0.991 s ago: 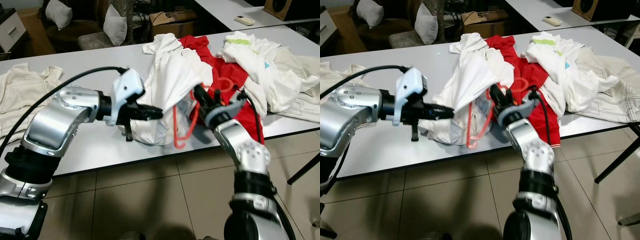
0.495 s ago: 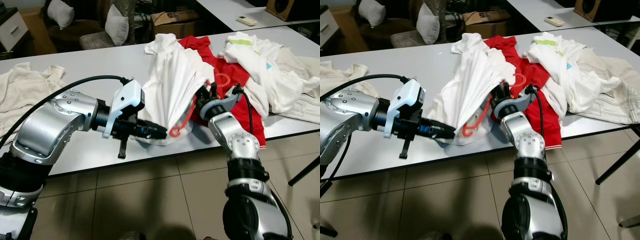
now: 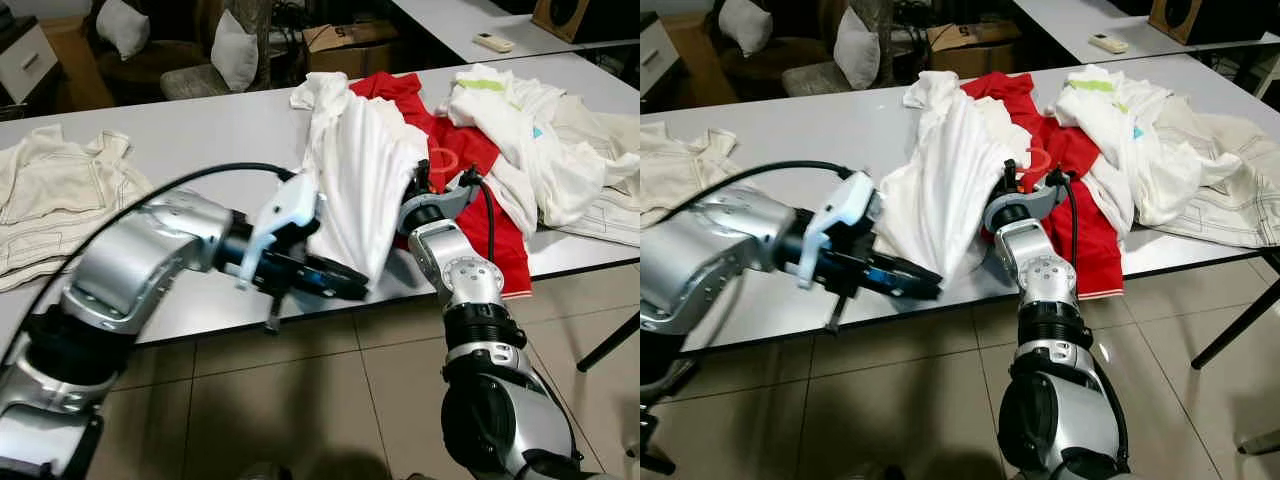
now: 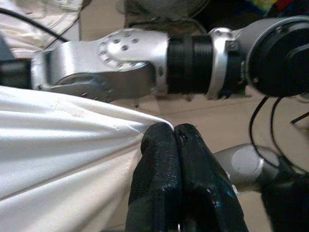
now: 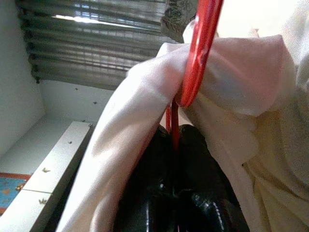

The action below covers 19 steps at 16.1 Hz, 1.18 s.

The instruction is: Hang hanger

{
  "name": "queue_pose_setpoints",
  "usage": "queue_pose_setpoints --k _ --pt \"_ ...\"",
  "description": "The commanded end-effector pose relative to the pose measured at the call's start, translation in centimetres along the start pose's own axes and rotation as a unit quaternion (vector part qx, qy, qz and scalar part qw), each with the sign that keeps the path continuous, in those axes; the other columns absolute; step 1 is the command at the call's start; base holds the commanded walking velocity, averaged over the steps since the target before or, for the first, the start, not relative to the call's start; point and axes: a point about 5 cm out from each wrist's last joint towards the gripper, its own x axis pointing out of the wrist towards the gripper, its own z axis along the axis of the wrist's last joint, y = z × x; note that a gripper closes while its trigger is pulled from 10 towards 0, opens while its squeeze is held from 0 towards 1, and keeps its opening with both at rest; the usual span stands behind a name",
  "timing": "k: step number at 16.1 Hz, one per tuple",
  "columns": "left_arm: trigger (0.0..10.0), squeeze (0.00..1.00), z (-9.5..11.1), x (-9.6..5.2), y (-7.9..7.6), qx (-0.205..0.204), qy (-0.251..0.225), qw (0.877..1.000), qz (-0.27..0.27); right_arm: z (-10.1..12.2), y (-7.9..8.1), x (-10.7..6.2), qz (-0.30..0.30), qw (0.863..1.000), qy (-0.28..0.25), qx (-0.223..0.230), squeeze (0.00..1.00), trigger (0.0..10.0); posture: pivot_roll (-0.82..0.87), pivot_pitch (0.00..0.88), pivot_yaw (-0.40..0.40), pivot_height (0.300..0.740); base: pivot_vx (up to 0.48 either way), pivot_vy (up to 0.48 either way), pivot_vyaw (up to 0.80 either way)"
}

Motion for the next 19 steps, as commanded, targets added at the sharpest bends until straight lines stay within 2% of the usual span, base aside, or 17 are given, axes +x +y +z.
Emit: queue_pose_setpoints --k 1,4,7,9,11,13,14,15,16,17,19 --pt "0.0 0.0 1.0 0.5 -0.7 0.011 -0.018 0.999 -0.037 -0.1 0.8 0.5 0.01 1.0 -0.004 -0.006 0.0 10.0 -0.01 0.0 0.109 0.74 0.0 0.0 0.0" --pt "0.0 0.0 2.3 1.4 -0.9 0.005 -0.07 0.996 -0.053 -0.7 0.7 0.7 0.006 1.0 0.001 -0.02 0.0 10.0 -0.01 0.0 0.108 0.74 0.0 0.0 0.0" --pt "0.0 0.0 3.3 1.6 0.2 0.008 -0.109 0.994 -0.013 -2.0 0.6 0.6 0.006 0.997 0.032 -0.077 0.0 10.0 -0.01 0.0 0.109 0.74 0.0 0.0 0.0" --pt "0.0 0.0 4.8 1.5 1.5 0.007 -0.16 0.986 0.038 -3.0 0.5 0.3 0.011 0.991 0.063 -0.121 0.0 10.0 -0.01 0.0 0.112 0.74 0.0 0.0 0.0" --pt "0.0 0.0 5.5 0.9 3.1 0.023 -0.174 0.978 0.109 -2.7 0.7 -0.7 0.021 0.988 0.077 -0.135 0.0 10.0 -0.02 0.0 0.123 0.74 0.0 0.0 0.0" --pt "0.0 0.0 5.8 0.7 3.5 0.029 -0.181 0.975 0.122 -2.1 1.7 -1.3 0.05 0.991 0.071 -0.098 0.0 10.0 -0.03 0.0 0.131 0.74 0.0 0.0 0.0" --pt "0.0 0.0 6.2 0.6 3.6 0.032 -0.189 0.972 0.132 -1.4 0.4 -1.8 -0.013 0.971 0.082 -0.222 0.0 10.0 -0.04 0.0 0.14 0.74 0.0 0.0 0.0" --pt "0.0 0.0 6.4 0.4 3.8 0.035 -0.195 0.97 0.141 -0.9 1.2 -2.3 0.018 0.986 0.071 -0.149 0.0 10.0 -0.04 0.0 0.141 0.74 0.0 0.0 0.0" --pt "0.0 0.0 6.5 0.3 3.9 0.039 -0.194 0.969 0.15 -0.1 1.0 -2.9 0.008 0.99 0.054 -0.133 0.0 10.0 -0.04 0.0 0.141 0.74 0.0 0.0 0.0" --pt "0.0 0.0 6.5 0.2 4.1 0.04 -0.196 0.967 0.159 0.3 0.2 -3.3 -0.025 0.976 0.065 -0.204 0.0 10.0 -0.05 0.0 0.142 0.74 0.0 0.0 0.0" --pt "0.0 0.0 6.8 -0.3 4.9 0.037 -0.209 0.958 0.195 -0.1 0.2 -5.0 -0.013 0.981 0.094 -0.169 0.0 10.0 -0.06 0.0 0.137 0.74 0.0 0.0 0.0"
